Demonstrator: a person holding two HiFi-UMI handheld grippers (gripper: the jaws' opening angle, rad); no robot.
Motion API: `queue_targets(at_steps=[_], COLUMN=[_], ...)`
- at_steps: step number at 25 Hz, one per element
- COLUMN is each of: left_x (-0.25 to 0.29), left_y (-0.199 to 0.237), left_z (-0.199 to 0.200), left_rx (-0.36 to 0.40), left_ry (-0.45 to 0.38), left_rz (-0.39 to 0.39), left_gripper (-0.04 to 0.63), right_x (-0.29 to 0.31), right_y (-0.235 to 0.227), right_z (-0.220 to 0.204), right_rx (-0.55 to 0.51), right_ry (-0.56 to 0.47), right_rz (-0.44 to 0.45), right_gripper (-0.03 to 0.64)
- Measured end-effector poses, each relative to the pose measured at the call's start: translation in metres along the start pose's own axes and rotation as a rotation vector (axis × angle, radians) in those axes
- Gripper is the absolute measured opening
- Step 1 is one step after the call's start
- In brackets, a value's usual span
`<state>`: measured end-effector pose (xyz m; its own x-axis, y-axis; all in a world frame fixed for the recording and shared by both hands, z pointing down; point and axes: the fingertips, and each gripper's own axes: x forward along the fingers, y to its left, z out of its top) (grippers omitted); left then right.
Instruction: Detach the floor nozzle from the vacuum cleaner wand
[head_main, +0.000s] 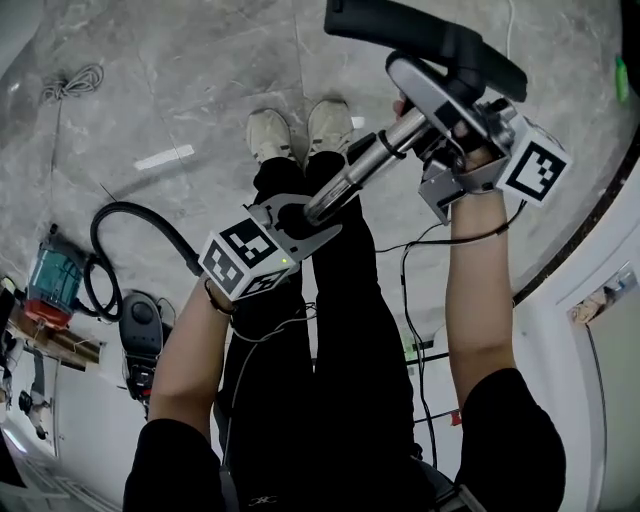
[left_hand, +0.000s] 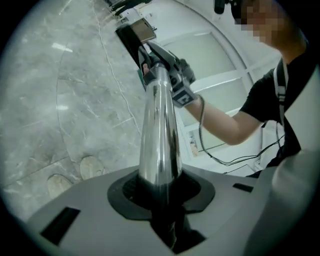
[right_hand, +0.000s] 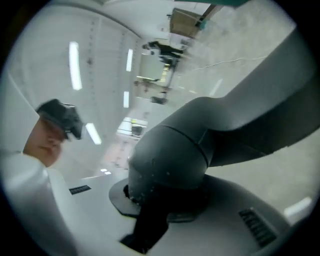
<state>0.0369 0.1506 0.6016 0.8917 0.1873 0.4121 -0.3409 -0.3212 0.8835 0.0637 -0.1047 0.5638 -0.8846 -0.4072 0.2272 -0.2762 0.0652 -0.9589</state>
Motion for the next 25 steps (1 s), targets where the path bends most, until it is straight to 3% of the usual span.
queue_targets(at_steps=[2, 3, 4, 6, 8, 12, 15, 19, 25], left_x=[0.007, 0.011, 0.015, 0.026, 0.038, 0.022, 0.015, 0.019, 0.023], left_y=[0.003, -0.003, -0.015, -0.031, -0.019, 0.018, 0.033, 0.055, 0.141], left_z=[-0.022, -0.041, -0.064, -0.099, -0.107, -0.093, -0.072, -0.059, -0.033], left_rx=[0.035, 0.072, 0.119, 0.213, 0.232, 0.067, 0.049, 0.107, 0.148], left_ry=[0.075, 0.118, 0.166, 0.262, 0.301, 0.245, 0.198, 0.215, 0.242], left_rz=[0.067, 0.083, 0.086, 0.083, 0.097, 0.117, 0.132, 0.186, 0.312], left_gripper=[0.112, 0.11, 0.11, 0.11, 0.11, 0.11, 0.11, 0.11, 0.11], right_x=[-0.03, -0.046, -0.056, -0.05, -0.033, -0.03, -0.036, -0.034, -0.035], right_y=[-0.046, -0.062, -0.069, -0.06, -0.038, -0.003, 0.001, -0.003, -0.032], right_z=[0.024, 0.043, 0.064, 0.099, 0.115, 0.113, 0.106, 0.083, 0.048], right_rx=[0.064, 0.065, 0.03, -0.113, -0.232, -0.33, -0.408, -0.477, -0.481], right_ry=[-0.085, -0.129, -0.153, -0.137, -0.121, -0.131, -0.15, -0.149, -0.081], right_rz=[-0.456, -0.621, -0.693, -0.636, -0.533, -0.415, -0.426, -0.44, -0.507], right_gripper=[0.089, 0.089, 0.089, 0.088, 0.089, 0.089, 0.089, 0.089, 0.089])
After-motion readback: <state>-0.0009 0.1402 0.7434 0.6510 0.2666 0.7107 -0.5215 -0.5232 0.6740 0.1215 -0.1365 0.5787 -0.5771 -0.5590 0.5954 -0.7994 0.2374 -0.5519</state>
